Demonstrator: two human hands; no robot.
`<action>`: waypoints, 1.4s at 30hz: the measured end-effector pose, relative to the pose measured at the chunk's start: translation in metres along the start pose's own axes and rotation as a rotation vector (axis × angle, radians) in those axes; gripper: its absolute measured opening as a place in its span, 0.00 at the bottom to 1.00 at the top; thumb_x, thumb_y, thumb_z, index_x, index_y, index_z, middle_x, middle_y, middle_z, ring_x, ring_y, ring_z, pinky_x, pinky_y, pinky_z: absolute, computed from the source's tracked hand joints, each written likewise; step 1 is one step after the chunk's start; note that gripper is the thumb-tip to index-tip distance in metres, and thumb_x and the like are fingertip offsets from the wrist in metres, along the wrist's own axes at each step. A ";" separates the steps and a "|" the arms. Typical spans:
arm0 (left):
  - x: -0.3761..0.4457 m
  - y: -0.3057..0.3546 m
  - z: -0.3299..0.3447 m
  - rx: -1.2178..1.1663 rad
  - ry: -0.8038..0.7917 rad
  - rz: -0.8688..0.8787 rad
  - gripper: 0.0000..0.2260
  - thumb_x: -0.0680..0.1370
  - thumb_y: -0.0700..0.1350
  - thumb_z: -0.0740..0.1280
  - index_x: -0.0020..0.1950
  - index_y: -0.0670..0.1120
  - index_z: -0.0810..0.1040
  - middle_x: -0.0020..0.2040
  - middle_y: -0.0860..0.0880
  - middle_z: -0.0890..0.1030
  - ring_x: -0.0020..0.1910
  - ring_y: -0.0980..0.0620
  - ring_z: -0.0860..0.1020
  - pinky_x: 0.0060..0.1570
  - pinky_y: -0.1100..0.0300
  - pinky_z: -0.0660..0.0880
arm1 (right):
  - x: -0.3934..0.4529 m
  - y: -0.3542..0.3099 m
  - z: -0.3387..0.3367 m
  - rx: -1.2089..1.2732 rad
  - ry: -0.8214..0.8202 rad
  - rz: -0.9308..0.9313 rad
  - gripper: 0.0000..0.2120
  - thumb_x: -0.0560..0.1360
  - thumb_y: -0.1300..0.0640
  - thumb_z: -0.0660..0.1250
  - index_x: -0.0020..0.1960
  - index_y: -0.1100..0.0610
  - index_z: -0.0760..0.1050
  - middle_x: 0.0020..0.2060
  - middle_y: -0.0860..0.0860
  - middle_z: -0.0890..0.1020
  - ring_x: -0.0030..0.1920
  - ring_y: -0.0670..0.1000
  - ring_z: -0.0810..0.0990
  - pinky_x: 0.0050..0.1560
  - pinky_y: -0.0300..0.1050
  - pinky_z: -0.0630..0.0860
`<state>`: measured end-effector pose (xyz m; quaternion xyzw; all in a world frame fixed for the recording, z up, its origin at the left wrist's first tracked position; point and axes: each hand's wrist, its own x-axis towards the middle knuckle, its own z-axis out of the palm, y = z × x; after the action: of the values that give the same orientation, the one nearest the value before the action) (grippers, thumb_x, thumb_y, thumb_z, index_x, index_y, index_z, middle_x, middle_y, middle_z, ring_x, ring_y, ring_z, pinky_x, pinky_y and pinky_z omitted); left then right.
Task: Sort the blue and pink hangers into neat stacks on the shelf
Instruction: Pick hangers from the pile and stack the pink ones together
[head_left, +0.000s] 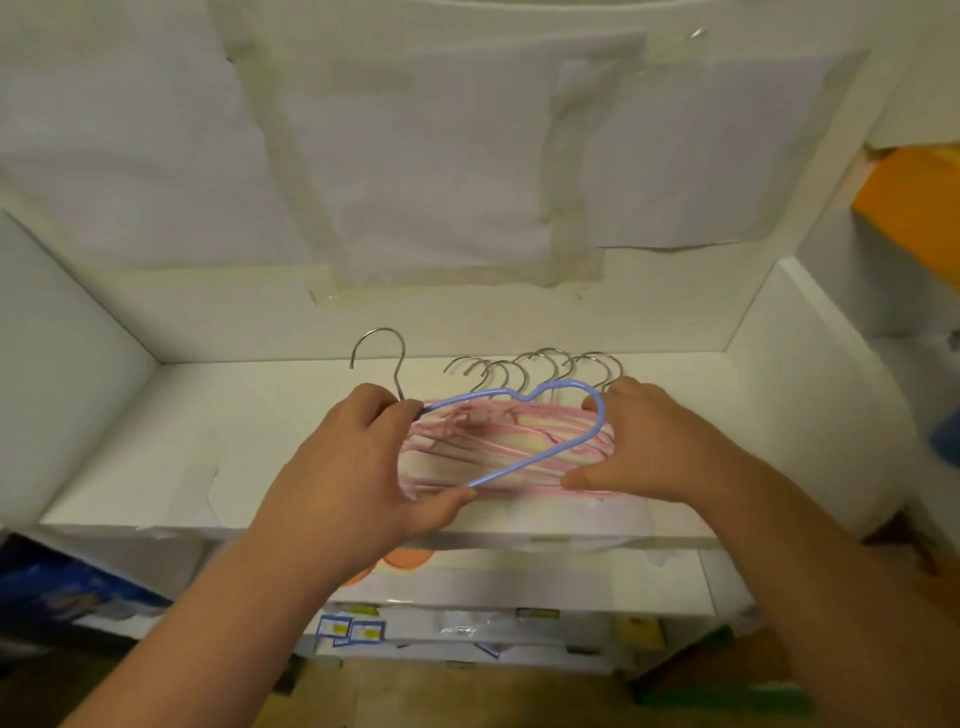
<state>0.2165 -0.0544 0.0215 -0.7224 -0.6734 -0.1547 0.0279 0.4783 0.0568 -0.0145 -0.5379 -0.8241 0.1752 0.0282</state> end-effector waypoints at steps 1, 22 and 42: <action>-0.004 0.000 -0.003 0.007 -0.007 -0.010 0.36 0.63 0.72 0.64 0.62 0.51 0.76 0.52 0.53 0.72 0.49 0.52 0.76 0.44 0.57 0.76 | -0.001 -0.001 0.000 -0.007 0.007 -0.012 0.34 0.56 0.29 0.72 0.55 0.46 0.75 0.48 0.45 0.70 0.53 0.49 0.71 0.53 0.48 0.74; -0.053 0.027 -0.023 -0.228 -0.001 0.288 0.37 0.63 0.72 0.63 0.64 0.50 0.75 0.55 0.53 0.71 0.55 0.51 0.74 0.51 0.55 0.74 | -0.252 -0.063 0.005 -0.105 0.313 0.385 0.43 0.65 0.29 0.67 0.73 0.47 0.59 0.65 0.42 0.63 0.67 0.47 0.63 0.67 0.46 0.68; -0.105 0.438 0.005 -0.328 -0.160 0.810 0.41 0.63 0.74 0.59 0.72 0.55 0.67 0.55 0.59 0.65 0.54 0.60 0.66 0.53 0.65 0.69 | -0.574 0.153 -0.046 -0.080 0.442 0.910 0.45 0.62 0.29 0.69 0.74 0.41 0.59 0.66 0.37 0.63 0.68 0.42 0.60 0.67 0.40 0.63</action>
<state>0.6431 -0.1944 0.0627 -0.9325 -0.3026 -0.1798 -0.0809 0.8640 -0.3909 0.0617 -0.8674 -0.4866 0.0198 0.1022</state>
